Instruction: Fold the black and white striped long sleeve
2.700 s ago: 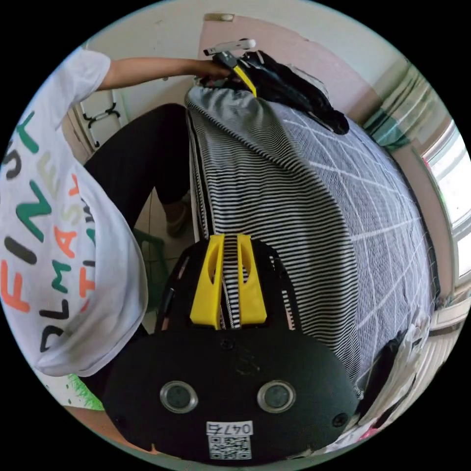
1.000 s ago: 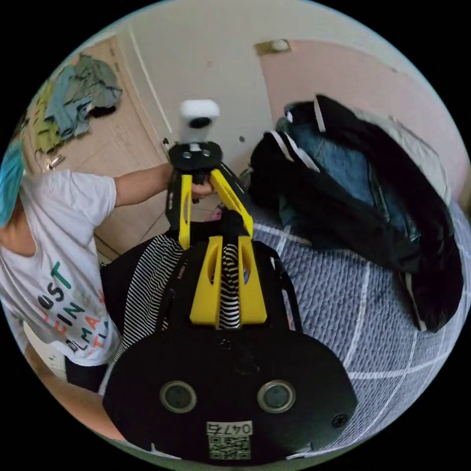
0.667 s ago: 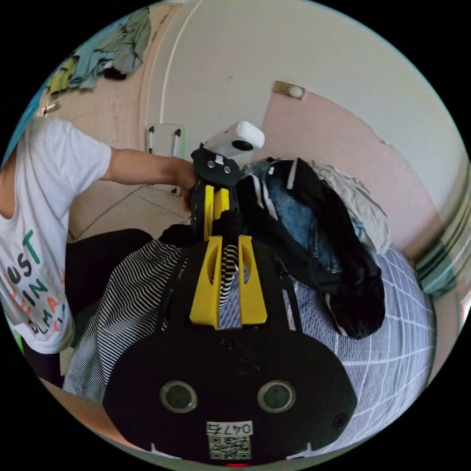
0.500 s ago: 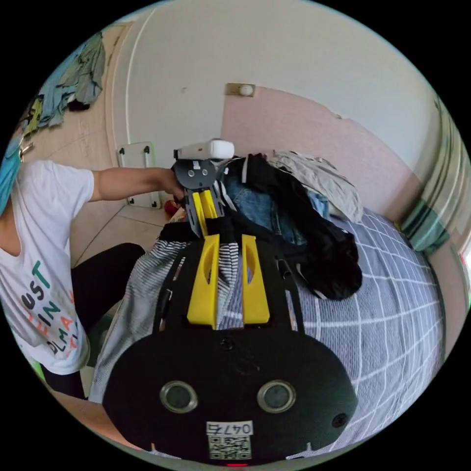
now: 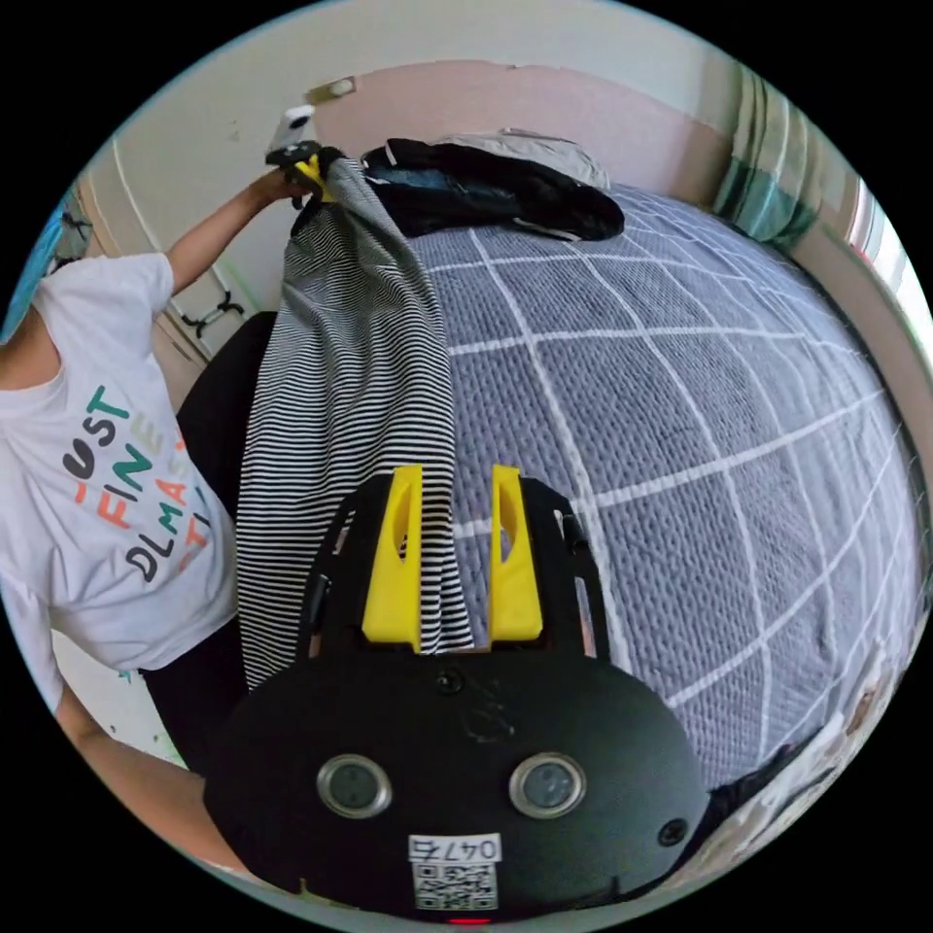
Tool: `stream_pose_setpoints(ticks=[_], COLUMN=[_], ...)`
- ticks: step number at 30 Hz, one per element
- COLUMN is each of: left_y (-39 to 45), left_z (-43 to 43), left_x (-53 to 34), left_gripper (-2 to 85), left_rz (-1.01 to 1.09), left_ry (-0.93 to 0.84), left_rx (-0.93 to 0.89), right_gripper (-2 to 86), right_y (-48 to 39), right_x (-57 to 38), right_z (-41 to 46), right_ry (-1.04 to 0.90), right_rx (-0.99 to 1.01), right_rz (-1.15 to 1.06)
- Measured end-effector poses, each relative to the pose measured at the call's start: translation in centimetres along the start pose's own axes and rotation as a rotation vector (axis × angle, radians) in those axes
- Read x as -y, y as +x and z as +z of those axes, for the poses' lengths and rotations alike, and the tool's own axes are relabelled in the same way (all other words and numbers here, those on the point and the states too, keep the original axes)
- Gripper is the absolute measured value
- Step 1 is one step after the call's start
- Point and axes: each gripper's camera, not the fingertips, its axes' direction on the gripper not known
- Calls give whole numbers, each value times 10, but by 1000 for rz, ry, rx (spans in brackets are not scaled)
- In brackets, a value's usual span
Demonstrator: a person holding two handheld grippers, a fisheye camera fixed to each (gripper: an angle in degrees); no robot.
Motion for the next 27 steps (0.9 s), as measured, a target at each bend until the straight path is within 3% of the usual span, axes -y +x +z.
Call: stream_pose_setpoints(ticks=[3,5,12,16,20,27], left_y=[20,31,79,100,97,82], left_z=[-40,-56,-75,-80,-74,-33], left_x=[-41,-63,-96,-115,-141,-186], left_gripper=[62,62,63,63,63,64], left_rz=[-34,-36,23,35,-61,-210], left_ry=[261,338,275,315,297,261], left_rx=[-25,-13,14,28,30,-47], right_gripper=[96,104,74,72,83,82], right_y=[8,8,14,3,-50,-170], right_x=[-7,1,21,32,41,0], right_z=[5,6,-15,3,12,-4], right_ry=[88,93,272,177,103,62], right_rx=[107,189,385,219,341,-38], right_rz=[0,-54,-164,-134,-276,-334])
